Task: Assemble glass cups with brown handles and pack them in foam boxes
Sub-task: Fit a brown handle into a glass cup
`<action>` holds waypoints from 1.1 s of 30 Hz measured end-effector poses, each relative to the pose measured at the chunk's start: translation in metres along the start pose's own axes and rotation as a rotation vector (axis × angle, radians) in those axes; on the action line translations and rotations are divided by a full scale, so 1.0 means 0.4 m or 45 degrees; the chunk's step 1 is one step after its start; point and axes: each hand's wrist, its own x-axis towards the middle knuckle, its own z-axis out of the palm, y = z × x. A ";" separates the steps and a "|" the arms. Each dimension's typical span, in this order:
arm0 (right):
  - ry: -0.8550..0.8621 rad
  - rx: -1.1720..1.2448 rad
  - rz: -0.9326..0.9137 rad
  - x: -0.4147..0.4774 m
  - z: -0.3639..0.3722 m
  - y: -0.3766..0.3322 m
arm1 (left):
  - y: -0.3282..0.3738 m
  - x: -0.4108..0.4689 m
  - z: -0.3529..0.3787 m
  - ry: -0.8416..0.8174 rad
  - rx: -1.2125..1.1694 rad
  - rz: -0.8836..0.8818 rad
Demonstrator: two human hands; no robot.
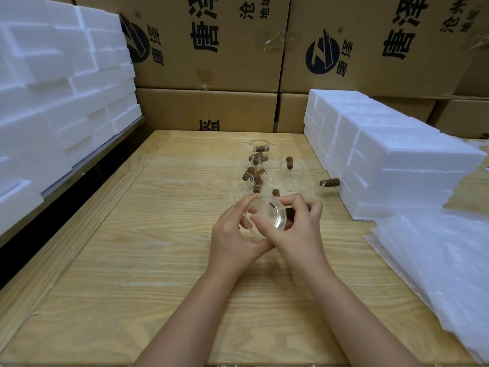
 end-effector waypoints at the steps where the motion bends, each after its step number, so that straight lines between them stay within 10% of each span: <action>1: -0.016 -0.007 -0.035 0.001 -0.003 0.000 | -0.001 0.001 0.002 0.014 -0.018 -0.019; 13: -0.201 0.162 -0.191 0.009 -0.035 0.006 | 0.001 0.010 -0.004 0.050 -0.190 -0.054; 23: 0.041 0.665 0.243 0.029 -0.028 0.008 | -0.013 0.009 -0.002 -0.052 -0.112 0.151; 33: 0.160 0.558 -0.135 0.026 -0.035 -0.001 | 0.004 0.035 -0.008 -0.199 -1.084 -0.705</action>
